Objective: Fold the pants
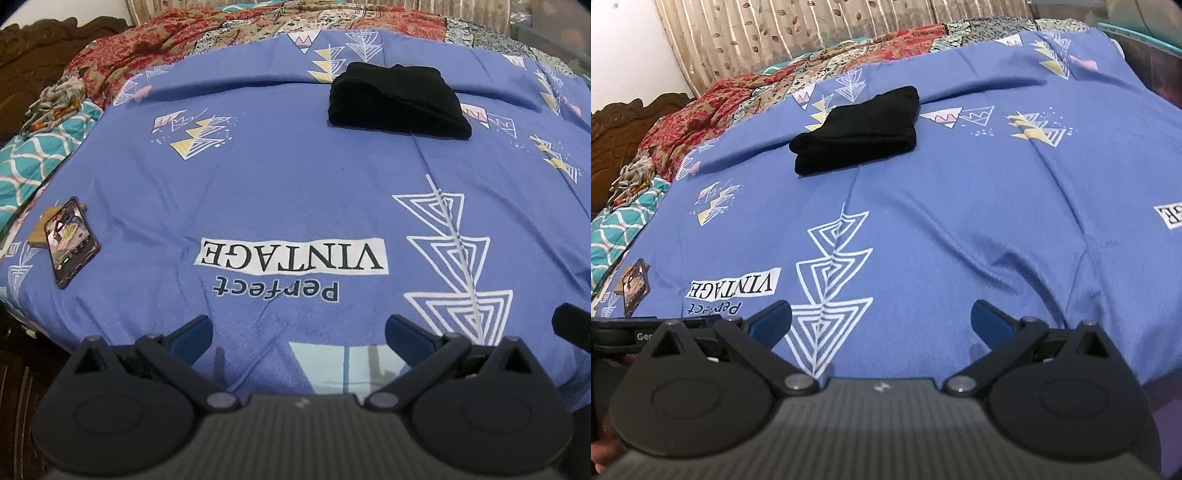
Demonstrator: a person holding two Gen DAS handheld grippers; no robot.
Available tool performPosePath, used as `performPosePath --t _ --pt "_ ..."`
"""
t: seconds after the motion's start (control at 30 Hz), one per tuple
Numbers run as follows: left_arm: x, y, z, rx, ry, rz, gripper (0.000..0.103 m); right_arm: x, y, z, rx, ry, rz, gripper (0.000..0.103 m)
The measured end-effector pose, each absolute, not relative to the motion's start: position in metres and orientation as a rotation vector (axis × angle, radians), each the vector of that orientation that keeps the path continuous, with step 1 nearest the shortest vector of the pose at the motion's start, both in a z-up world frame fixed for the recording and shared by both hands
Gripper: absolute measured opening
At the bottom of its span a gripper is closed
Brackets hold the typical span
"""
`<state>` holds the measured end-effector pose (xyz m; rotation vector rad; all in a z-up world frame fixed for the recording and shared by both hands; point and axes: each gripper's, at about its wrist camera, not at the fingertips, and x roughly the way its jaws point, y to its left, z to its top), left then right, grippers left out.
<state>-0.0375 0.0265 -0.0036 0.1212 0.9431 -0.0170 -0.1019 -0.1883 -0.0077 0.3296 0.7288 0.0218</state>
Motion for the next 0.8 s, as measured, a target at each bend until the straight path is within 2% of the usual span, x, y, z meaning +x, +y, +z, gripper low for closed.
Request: performPosePath --t 0.8 --pt "-0.05 0.023 0.0 0.226 0.851 0.028 0.103 -0.106 -0.2 -0.012 0.381 0.744 0.026 0.103"
